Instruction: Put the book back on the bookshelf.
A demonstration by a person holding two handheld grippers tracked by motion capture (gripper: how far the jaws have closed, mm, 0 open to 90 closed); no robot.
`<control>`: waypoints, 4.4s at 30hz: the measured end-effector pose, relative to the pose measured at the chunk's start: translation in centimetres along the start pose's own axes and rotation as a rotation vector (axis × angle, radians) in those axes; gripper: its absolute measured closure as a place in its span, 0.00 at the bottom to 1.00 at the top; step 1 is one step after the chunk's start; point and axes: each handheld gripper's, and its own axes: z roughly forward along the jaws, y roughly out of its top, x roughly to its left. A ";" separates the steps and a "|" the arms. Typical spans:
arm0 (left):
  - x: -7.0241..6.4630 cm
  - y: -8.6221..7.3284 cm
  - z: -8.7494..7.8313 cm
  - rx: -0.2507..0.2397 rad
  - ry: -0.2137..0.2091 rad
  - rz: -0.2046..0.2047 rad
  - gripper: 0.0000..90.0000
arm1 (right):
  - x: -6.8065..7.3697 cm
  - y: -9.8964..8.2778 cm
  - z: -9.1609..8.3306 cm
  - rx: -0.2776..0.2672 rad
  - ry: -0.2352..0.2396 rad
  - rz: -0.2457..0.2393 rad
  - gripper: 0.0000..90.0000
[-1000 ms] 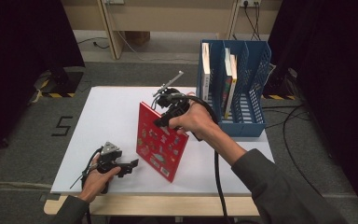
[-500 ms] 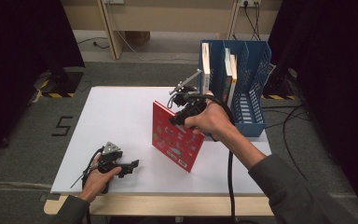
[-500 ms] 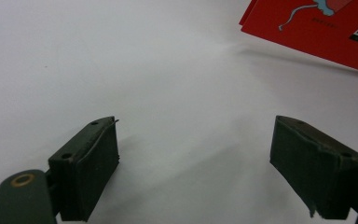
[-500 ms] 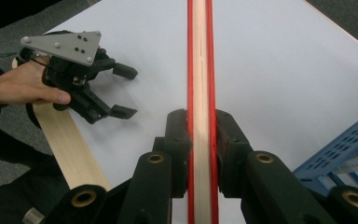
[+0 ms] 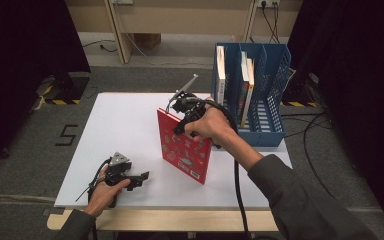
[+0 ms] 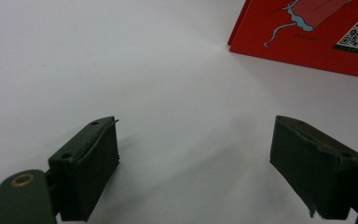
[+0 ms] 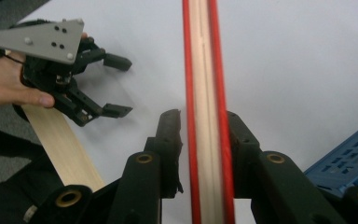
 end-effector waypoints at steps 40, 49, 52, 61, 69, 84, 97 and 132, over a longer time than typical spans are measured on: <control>0.1 0.0 0.1 0.003 0.001 -0.002 0.16 | -3.0 -5.3 -7.5 -0.079 -0.087 0.014 0.87; 0.1 0.0 0.1 0.003 0.001 -0.005 0.16 | -5.0 -8.8 -9.6 -0.089 -0.128 0.097 0.87; 0.1 0.0 0.1 0.003 0.001 -0.006 0.16 | -5.6 -9.9 -10.5 -0.105 -0.142 0.117 0.87; 0.6 0.0 0.0 -0.014 -0.027 -0.073 0.16 | -6.9 -12.8 -13.6 -0.148 -0.160 0.202 0.87; 0.6 0.0 0.0 -0.016 -0.028 -0.078 0.16 | -7.4 -14.1 -15.1 -0.143 -0.190 0.226 0.87; 0.9 0.0 0.0 -0.026 -0.046 -0.115 0.16 | -9.4 -14.5 -18.6 -0.191 -0.260 0.282 0.87; 1.1 0.1 -0.1 -0.031 -0.057 -0.140 0.16 | -13.3 -12.9 -20.8 -0.221 -0.363 0.363 0.87; 1.3 0.0 -0.3 -0.030 -0.067 -0.165 0.16 | -25.1 -8.5 -17.6 -0.373 -0.466 0.636 0.87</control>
